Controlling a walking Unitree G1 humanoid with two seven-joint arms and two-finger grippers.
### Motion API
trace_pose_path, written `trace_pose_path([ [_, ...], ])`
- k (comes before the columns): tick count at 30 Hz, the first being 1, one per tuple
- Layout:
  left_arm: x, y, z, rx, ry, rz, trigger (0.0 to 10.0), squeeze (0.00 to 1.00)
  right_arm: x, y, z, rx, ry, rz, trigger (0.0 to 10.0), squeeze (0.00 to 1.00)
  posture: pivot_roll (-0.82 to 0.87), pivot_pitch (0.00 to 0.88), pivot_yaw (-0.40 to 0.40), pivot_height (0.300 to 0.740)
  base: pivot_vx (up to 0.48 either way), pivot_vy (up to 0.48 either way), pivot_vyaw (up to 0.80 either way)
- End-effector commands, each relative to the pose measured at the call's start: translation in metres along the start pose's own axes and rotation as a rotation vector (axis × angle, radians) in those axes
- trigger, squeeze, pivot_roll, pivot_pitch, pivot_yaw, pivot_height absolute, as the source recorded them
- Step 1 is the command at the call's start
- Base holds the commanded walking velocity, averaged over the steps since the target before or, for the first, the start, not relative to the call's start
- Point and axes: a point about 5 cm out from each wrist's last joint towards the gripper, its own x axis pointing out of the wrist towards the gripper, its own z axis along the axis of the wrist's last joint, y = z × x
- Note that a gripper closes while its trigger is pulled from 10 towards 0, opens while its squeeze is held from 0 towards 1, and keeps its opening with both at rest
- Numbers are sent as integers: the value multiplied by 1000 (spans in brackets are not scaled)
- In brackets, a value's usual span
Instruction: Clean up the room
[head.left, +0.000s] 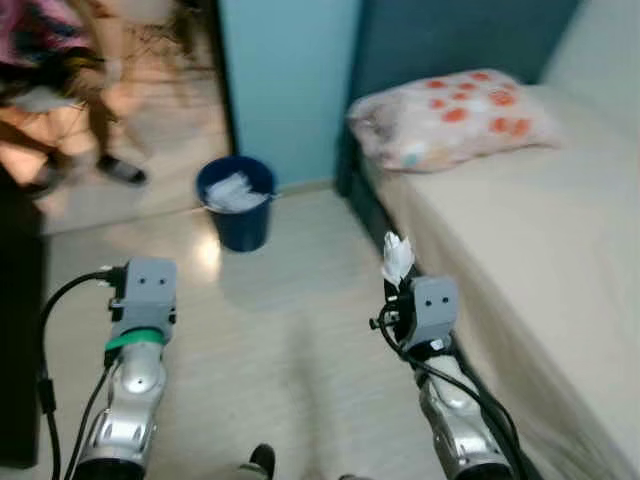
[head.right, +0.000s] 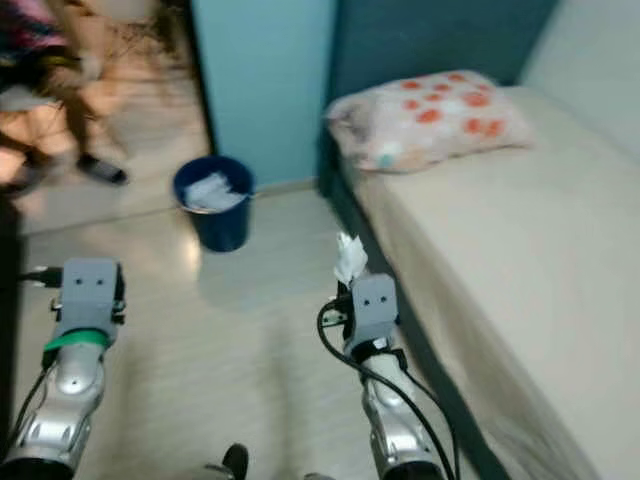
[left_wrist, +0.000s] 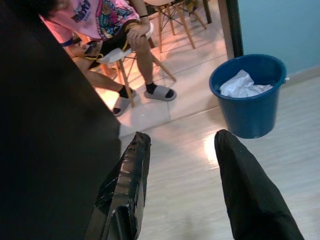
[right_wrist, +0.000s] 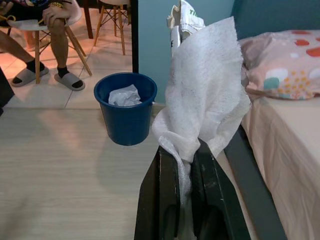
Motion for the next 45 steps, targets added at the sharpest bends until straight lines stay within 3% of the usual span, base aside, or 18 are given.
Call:
trace_pose_path([
  [1, -8, -3, -5, 23, 12, -58, 10000, 0, -4, 8, -8, 60, 44, 44, 10000, 0, -89, 61, 1, 740, 0, 0, 669],
  [11, -8, -20, -1, 51, -44, -152, 10000, 0, -9, 4, -20, 187, 92, -19, 10000, 0, -90, 54, 5, 740, 96, 0, 389],
  [19, -5, -27, -2, 65, -39, -197, 10000, 0, -12, -2, -21, 128, 94, -56, 10000, 0, -100, 43, 11, 740, 480, 0, 0],
  [25, -15, -28, -28, 44, 55, -273, 10000, 0, -20, -12, -30, 87, 122, -116, 10000, 0, -117, 38, 14, 740, 480, 0, 0],
  [34, -16, -27, -29, 99, 4, -258, 10000, 0, -22, -6, -35, 90, 145, -58, 10000, 0, -115, 34, 2, 740, 480, 0, 0],
  [45, -21, -25, -35, 95, 13, -245, 10000, 0, -22, -4, -37, 85, 145, -45, 10000, 0, -98, 0, -16, 740, 480, 0, 0],
])
